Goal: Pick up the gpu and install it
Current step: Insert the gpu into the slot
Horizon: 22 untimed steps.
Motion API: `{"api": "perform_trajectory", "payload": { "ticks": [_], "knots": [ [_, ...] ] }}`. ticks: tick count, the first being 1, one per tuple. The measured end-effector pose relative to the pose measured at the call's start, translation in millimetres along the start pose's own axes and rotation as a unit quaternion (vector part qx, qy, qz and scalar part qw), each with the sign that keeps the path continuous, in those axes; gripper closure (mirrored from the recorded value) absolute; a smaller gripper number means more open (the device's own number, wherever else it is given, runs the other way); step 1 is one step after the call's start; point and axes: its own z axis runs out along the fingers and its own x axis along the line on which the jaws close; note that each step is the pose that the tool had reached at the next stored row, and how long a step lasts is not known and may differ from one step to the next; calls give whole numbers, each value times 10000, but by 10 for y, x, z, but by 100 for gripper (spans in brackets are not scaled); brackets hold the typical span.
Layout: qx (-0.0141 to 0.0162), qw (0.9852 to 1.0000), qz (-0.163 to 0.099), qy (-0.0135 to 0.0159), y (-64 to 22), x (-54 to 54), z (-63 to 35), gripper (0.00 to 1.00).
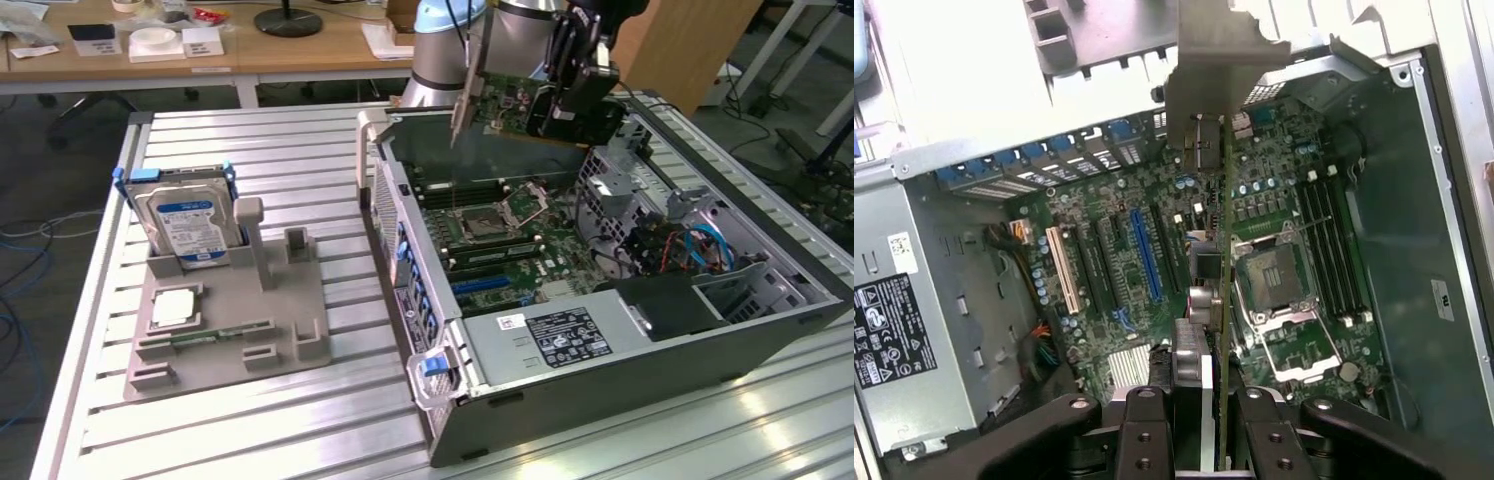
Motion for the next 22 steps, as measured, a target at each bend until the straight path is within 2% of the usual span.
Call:
{"api": "perform_trajectory", "payload": {
  "ticks": [7, 11, 12, 13, 16, 17, 18, 20, 22],
  "knots": [
    [-2, 9994, -348, 9, 0, 0, 2, 72],
    [-4, 9977, -678, 18, 0, 1, 6, 72],
    [5, 9971, -759, 19, 0, 1, 6, 72],
    [48, 9966, -822, 12, -1, 1, 6, 72],
    [301, 9955, -901, -37, 0, 0, 7, 72],
    [371, 9952, -909, -51, -1, 0, 9, 72],
    [388, 9951, -910, -58, -1, 0, 22, 72],
    [385, 9951, -910, -73, -1, 1, 52, 72],
    [380, 9951, -910, -73, -2, 1, 88, 72]
  ]
}}
